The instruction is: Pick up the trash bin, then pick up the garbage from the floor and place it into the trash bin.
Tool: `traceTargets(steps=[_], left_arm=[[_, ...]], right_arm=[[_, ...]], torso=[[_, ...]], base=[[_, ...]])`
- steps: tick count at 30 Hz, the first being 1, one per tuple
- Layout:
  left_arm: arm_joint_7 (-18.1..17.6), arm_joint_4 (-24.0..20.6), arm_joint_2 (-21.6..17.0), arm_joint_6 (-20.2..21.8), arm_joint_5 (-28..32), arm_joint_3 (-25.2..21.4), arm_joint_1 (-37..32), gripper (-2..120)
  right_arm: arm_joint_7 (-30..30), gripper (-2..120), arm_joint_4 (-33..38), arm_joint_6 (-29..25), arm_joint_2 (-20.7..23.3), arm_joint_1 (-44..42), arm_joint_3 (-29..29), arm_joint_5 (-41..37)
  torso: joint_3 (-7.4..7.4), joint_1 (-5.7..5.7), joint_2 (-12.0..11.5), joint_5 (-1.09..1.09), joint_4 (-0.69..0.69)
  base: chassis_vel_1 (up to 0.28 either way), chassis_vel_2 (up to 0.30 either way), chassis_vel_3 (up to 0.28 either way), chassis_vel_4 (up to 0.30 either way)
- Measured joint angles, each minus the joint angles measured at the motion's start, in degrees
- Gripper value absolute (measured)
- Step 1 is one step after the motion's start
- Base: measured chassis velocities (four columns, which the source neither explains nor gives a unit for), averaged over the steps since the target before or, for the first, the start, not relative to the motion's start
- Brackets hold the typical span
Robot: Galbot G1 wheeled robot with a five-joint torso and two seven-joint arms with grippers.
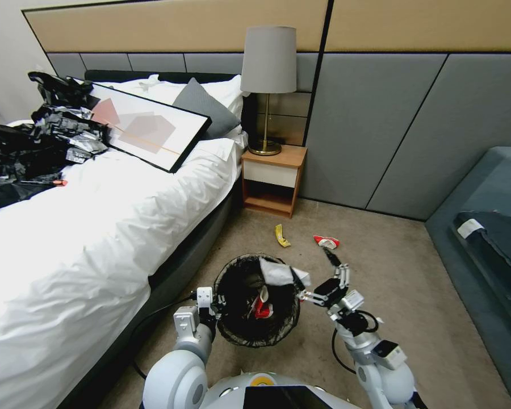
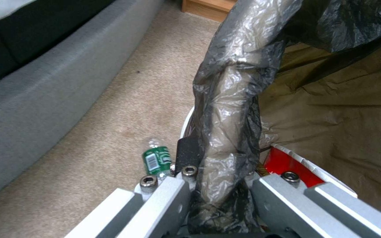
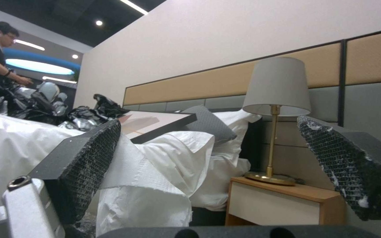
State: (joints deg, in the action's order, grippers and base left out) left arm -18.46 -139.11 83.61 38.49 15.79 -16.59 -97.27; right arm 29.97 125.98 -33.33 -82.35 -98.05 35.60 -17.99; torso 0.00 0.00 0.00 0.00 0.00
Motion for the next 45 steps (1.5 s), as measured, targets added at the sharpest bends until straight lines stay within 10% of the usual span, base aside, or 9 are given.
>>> traceTargets(steps=[45], left_arm=[[0.0,0.3,0.3,-0.2,-0.6,1.7,0.1,0]], right_arm=[[1.7,100,-5.8,-2.6,-1.1,-3.0,-8.1,9.2]], torso=[[0.0,0.0,0.0,0.0,0.0]], base=[[0.0,0.0,0.0,0.0]])
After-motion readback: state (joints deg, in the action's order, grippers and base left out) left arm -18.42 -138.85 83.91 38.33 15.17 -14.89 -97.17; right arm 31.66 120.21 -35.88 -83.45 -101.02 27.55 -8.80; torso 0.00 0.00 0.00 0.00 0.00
